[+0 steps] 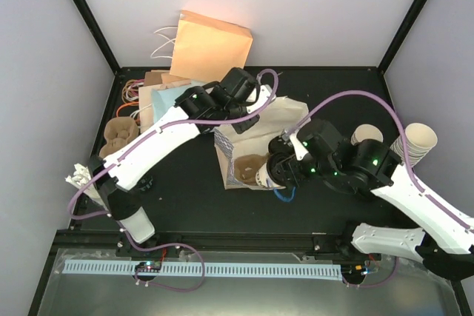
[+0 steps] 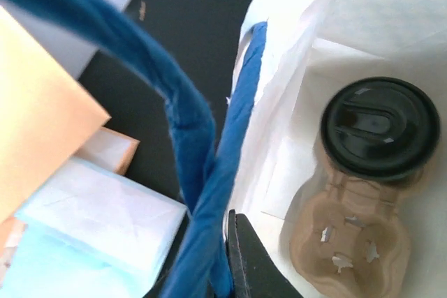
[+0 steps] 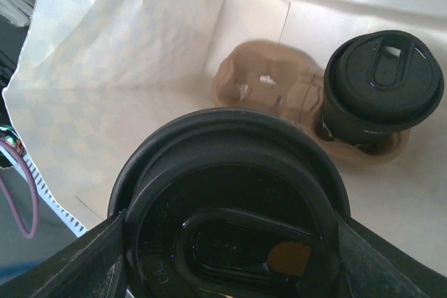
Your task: Pack the takeout coffee
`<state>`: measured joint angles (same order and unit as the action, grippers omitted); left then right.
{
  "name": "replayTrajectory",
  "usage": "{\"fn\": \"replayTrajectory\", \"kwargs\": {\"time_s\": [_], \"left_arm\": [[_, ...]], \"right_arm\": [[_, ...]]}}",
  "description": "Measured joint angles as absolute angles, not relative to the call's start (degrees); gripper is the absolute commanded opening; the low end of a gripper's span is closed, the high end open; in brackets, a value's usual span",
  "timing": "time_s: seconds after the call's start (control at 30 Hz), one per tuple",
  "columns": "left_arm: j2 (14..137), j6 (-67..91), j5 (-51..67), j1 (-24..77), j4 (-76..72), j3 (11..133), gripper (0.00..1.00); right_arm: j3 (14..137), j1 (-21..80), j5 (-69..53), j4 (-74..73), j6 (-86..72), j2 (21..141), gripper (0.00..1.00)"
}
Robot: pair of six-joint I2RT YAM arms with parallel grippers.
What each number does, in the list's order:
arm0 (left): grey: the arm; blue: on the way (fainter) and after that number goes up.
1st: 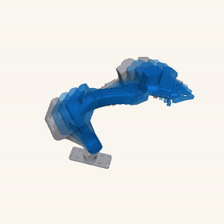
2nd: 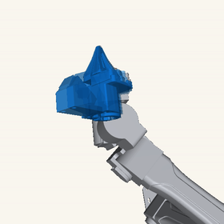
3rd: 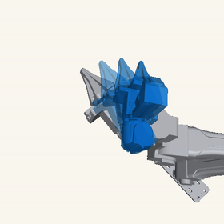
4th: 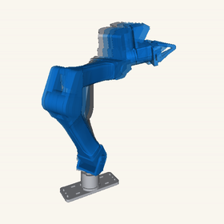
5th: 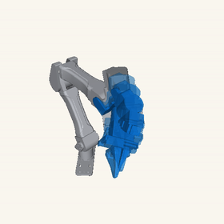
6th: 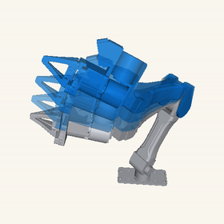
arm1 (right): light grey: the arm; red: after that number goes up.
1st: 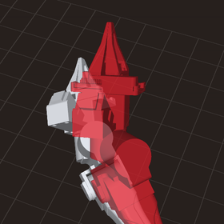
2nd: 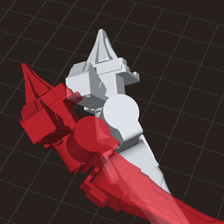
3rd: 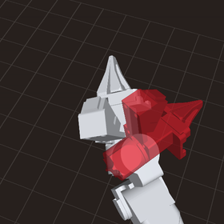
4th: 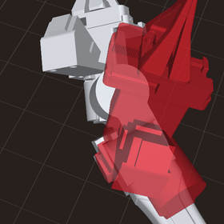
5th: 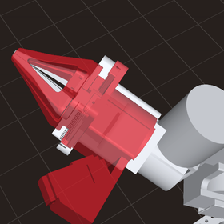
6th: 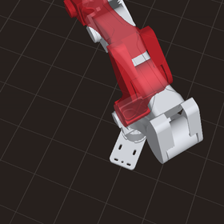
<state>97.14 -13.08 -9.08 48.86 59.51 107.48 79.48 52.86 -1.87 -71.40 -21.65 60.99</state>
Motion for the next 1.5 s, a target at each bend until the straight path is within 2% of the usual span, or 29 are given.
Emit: {"fn": "replayTrajectory", "kwargs": {"time_s": [0.2, 0.43, 0.7, 0.97, 1.5], "left_arm": [[92.0, -15.9, -13.1, 48.9, 53.1, 101.6, 0.02], [81.7, -19.6, -13.3, 51.0, 42.8, 86.3, 0.02], [71.3, -21.3, -13.2, 55.2, 35.6, 75.3, 0.02], [70.6, -22.1, -13.5, 56.4, 34.4, 76.6, 0.01], [77.1, -24.4, -16.1, 60.7, 37.6, 82.4, 0.01]], "right_arm": [[72.8, 60.1, 5.1, -65.2, -25.5, 59.5, 0.67], [62.6, 66.5, 15.3, -58.3, -27.8, 57.3, 0.67], [57.8, 77.3, 24.8, -53.1, -28.6, 55.1, 0.68], [57.5, 81.3, 29.8, -47.9, -26.9, 59.3, 0.68], [56.2, 78.3, 39.8, -37.6, -19.6, 62.5, 0.66]]}}
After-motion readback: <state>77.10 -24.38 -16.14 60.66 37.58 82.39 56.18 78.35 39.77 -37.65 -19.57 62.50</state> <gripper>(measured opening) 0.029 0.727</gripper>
